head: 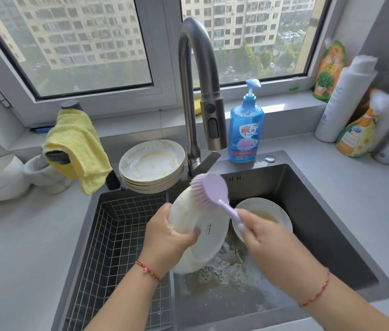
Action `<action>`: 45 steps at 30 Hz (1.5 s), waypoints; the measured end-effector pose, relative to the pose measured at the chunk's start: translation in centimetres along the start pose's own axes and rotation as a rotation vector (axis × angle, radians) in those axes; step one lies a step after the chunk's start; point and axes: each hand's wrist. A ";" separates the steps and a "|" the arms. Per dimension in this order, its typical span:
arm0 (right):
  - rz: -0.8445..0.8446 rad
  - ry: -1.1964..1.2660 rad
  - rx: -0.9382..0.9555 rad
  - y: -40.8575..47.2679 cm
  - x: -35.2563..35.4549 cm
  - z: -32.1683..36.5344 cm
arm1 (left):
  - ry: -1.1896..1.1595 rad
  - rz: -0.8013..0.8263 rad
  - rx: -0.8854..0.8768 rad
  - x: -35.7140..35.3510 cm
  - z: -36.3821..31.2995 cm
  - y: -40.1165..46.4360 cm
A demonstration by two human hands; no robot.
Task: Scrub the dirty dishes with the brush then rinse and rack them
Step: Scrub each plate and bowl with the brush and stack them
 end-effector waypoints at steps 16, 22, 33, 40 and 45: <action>0.068 0.067 -0.286 0.5 -3.2 -5.3 | -0.338 -0.105 0.127 1.0 1.4 0.2; -0.082 0.047 -0.099 0.8 -3.3 -3.1 | -0.359 -0.104 0.134 0.1 1.4 0.3; -0.121 0.012 -0.077 1.2 -3.7 -3.0 | -0.455 -0.134 0.116 0.2 1.3 0.0; 0.009 0.102 -0.173 -1.4 -5.7 -4.0 | -0.622 -0.224 0.147 1.2 2.2 0.8; 0.003 0.181 -0.177 -0.7 -4.8 -4.0 | -0.680 -0.118 0.161 2.2 2.7 1.4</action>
Point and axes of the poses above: each hand's wrist, its own y-axis towards the middle knuckle, its own x-axis out of the back of the hand, z = x × y, and after that the axes turned 4 degrees about x, right-handed
